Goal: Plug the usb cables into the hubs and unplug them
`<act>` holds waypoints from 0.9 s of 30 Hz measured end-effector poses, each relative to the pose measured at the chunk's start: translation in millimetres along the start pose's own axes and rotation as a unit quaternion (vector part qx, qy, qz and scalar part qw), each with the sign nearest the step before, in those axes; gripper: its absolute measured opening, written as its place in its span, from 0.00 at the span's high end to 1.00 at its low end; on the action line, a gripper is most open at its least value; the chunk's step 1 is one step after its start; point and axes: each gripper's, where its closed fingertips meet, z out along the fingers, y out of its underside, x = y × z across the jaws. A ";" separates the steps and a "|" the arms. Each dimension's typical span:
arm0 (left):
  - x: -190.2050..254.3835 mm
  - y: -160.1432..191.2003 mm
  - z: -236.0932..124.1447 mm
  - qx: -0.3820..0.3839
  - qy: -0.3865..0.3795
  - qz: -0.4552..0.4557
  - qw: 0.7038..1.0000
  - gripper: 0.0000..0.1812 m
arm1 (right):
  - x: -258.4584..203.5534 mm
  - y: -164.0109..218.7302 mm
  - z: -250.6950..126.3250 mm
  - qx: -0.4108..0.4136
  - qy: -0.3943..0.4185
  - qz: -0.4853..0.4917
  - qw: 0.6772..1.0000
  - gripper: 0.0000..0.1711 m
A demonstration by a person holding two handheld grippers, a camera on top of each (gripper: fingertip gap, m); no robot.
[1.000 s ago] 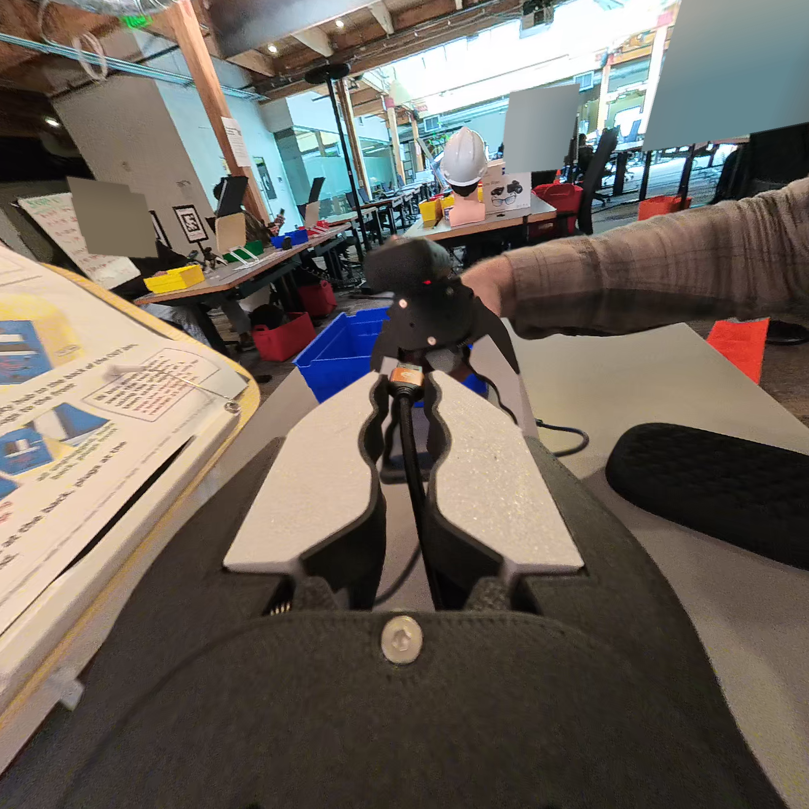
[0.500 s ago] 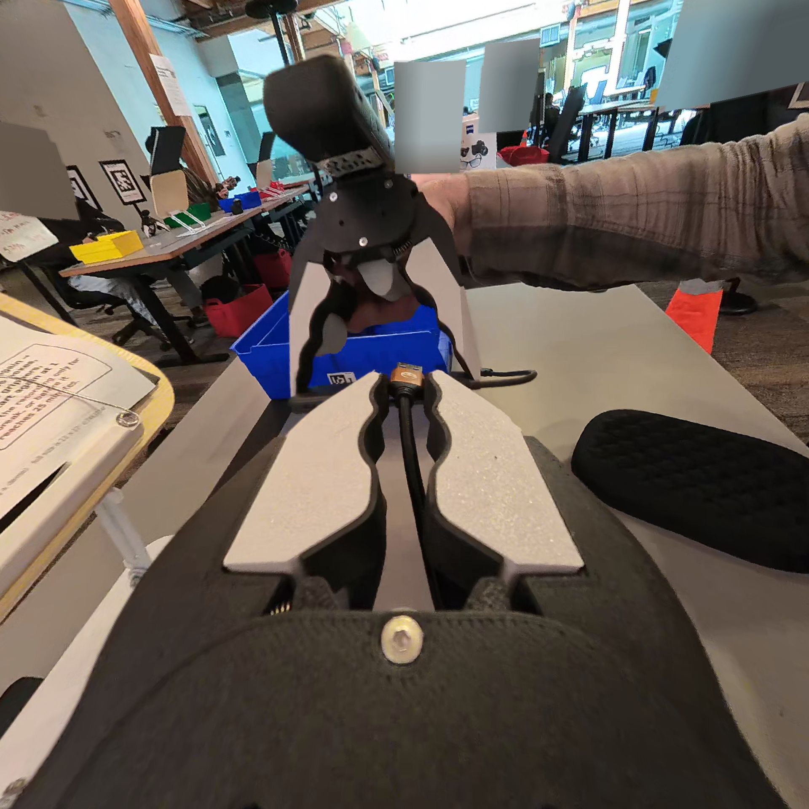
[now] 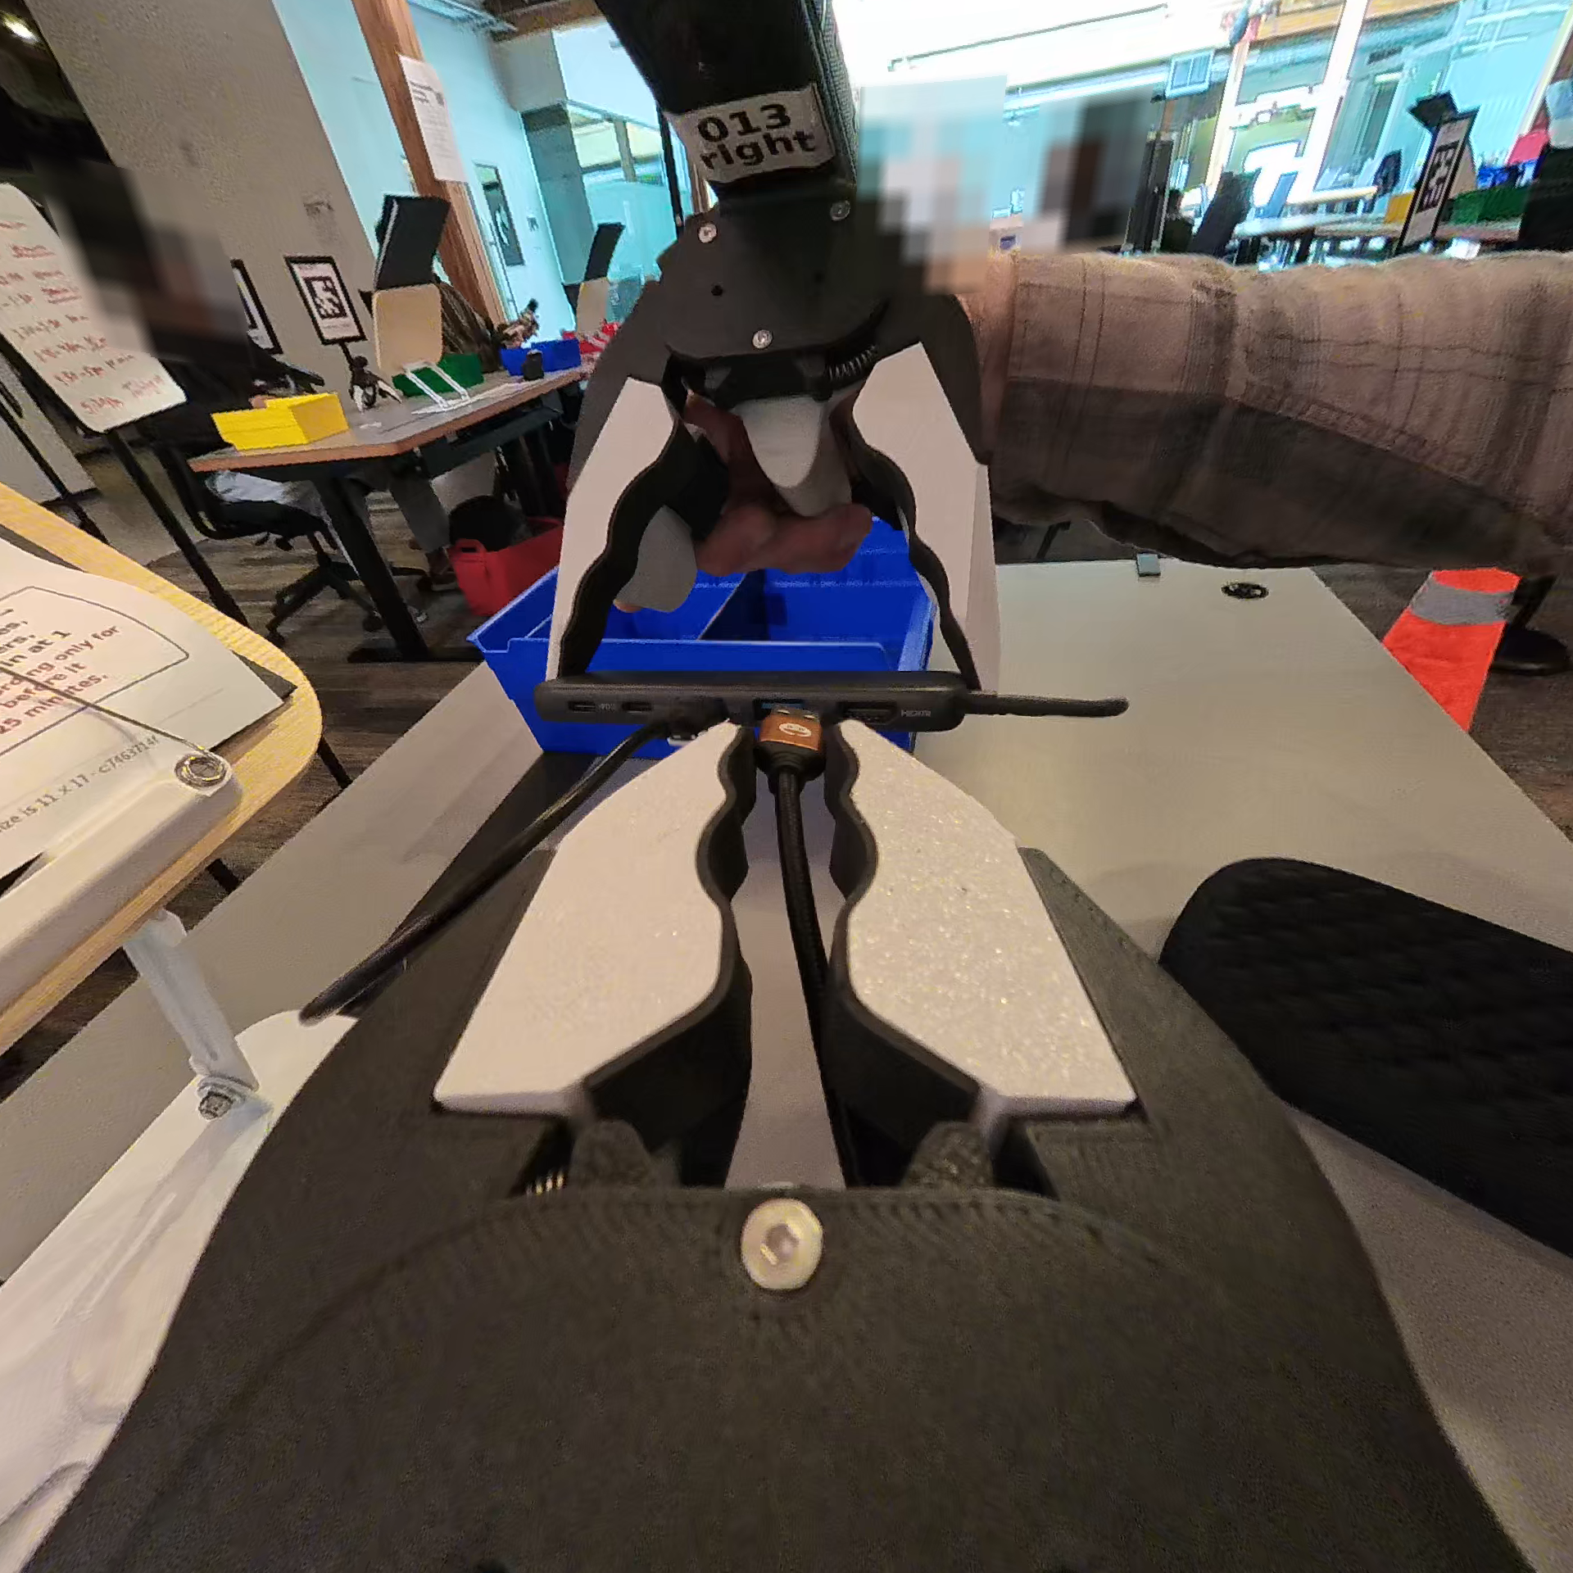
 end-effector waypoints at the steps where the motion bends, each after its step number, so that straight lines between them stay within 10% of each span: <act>1: -0.3 -1.6 0.5 0.007 -0.002 -0.005 1.000 0.91 | -0.3 -0.6 -0.2 0.001 0.000 -0.001 1.000 0.25; 27: -2.4 4.9 0.7 -0.015 0.029 -0.092 0.995 0.91 | -1.3 -7.7 4.9 -0.023 0.017 -0.037 0.999 0.25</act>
